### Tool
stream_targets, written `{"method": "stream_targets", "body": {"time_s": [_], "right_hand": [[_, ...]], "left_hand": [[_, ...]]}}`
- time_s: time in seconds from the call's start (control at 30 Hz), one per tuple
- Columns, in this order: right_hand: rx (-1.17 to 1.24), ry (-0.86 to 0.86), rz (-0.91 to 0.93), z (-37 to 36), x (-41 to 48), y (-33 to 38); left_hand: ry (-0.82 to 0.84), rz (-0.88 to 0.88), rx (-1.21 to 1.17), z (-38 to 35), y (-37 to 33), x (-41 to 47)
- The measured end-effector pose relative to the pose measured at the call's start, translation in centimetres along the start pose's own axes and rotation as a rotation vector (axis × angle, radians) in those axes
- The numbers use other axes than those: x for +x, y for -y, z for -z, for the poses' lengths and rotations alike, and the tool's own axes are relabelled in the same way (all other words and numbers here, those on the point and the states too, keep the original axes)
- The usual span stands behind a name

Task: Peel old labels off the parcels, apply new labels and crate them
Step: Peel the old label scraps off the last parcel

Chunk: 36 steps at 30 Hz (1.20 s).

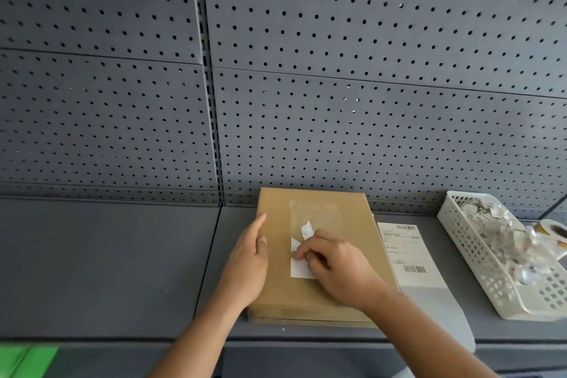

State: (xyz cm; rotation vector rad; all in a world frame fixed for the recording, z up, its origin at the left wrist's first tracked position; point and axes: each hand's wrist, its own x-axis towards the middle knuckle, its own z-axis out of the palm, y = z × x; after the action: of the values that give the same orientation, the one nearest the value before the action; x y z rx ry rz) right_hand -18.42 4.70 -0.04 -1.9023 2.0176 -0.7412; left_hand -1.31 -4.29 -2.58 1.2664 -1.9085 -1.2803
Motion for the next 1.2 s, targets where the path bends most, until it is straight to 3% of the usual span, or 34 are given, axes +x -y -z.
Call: {"method": "stream_targets", "body": {"time_s": [0.43,0.93,1.2], "right_hand": [[-0.14,-0.008,0.026,-1.1,0.4,0.2],[-0.002,-0.034,0.009,-0.8,0.1,-0.1],[-0.105,0.027,0.073,-0.4,0.1,-0.2]], "left_hand": [[-0.017,0.006,0.013,0.0,0.3,0.2],[-0.003,0.003,0.021,-0.1,0.2,0.2],[0.002,0.008,0.016,0.0,0.3,0.1]]}}
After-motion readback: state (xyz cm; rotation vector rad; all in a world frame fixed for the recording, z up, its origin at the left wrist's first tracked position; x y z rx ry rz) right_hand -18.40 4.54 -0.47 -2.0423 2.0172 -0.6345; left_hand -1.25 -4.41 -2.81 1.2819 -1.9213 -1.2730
